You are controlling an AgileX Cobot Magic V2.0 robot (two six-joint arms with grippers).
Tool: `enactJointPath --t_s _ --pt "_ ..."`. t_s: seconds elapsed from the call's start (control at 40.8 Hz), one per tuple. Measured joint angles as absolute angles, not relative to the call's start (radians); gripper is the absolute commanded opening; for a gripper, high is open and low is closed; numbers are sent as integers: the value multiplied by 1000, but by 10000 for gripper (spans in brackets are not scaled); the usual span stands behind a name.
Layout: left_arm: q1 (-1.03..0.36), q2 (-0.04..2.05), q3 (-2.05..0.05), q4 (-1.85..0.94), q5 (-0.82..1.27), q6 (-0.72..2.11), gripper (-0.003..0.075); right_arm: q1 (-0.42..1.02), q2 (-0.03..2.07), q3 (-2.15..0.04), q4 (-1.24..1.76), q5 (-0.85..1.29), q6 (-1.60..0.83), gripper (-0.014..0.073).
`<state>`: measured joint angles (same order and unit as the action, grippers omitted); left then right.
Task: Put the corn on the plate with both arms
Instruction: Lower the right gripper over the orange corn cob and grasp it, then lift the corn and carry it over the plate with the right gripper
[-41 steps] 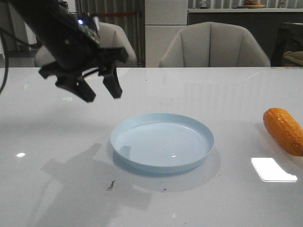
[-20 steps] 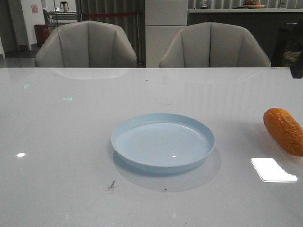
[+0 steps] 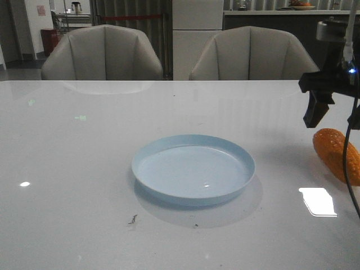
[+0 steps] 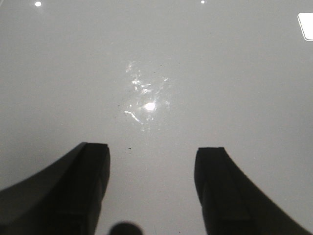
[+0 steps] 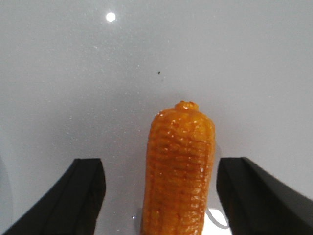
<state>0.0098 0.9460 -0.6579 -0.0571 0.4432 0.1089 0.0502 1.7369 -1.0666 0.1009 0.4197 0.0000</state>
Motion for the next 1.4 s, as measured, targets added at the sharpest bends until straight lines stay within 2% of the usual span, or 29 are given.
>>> enactJointPath --t_s 0.245,0.343,0.442,0.54,0.785,1.079,1.398 --pt "10 903 -652 -57 443 109 451 50 1820 -1069 96 420 0 557" --pt "10 903 -652 -57 443 109 451 50 1839 -1069 96 420 0 477" --pt "10 903 -652 -57 443 109 451 50 1859 -1071 78 420 0 362" --pt "10 903 -652 -57 443 109 451 50 1866 -1076 61 418 0 295" --pt "10 903 -652 -57 443 109 451 89 1876 -1198 43 492 -8 290" --pt "10 903 -652 -59 443 109 451 313 1876 -1441 41 594 -8 290" --pt "10 903 -652 -59 443 109 451 522 1904 -1477 41 607 -10 290"
